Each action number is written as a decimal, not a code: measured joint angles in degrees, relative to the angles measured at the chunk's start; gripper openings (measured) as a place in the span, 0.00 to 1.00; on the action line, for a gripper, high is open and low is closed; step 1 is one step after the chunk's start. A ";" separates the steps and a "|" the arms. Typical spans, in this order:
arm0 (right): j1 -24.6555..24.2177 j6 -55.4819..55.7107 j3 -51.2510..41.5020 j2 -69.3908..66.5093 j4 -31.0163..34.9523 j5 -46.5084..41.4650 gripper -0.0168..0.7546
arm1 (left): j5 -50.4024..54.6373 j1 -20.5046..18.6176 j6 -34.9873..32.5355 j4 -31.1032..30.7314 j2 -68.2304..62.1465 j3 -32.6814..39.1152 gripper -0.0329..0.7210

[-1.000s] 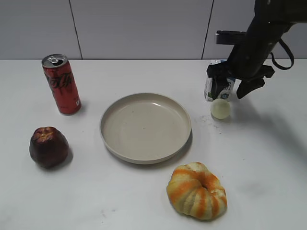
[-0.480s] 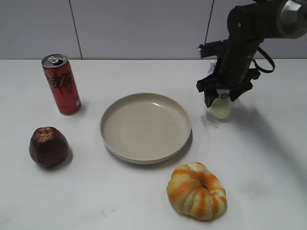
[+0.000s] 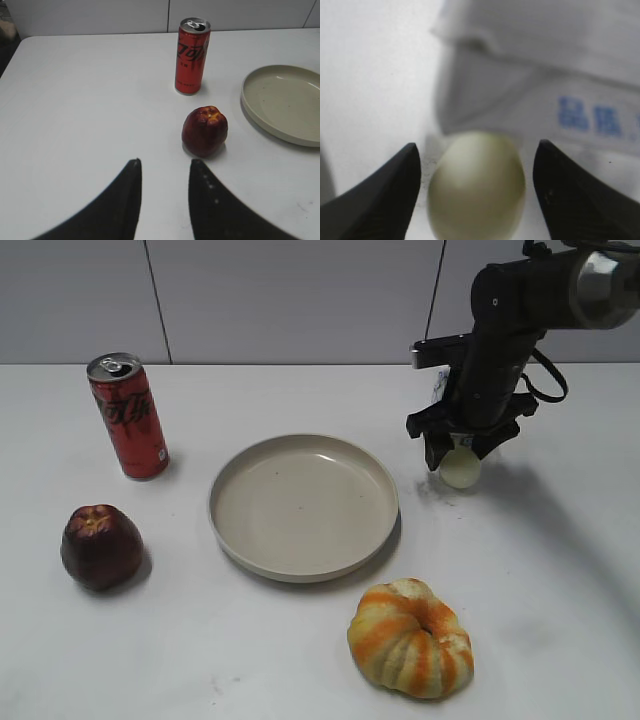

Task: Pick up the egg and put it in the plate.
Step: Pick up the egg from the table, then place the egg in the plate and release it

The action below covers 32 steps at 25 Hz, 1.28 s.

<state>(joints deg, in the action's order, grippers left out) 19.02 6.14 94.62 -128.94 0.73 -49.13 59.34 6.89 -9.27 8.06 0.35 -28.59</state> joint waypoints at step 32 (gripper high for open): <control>20.56 -11.80 2.18 3.95 6.37 -0.48 0.62 | 0.00 0.00 0.00 0.00 0.00 0.00 0.36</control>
<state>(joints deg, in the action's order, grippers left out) 39.59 -5.66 96.80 -125.00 7.10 -49.60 59.34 6.89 -9.27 8.06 0.35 -28.59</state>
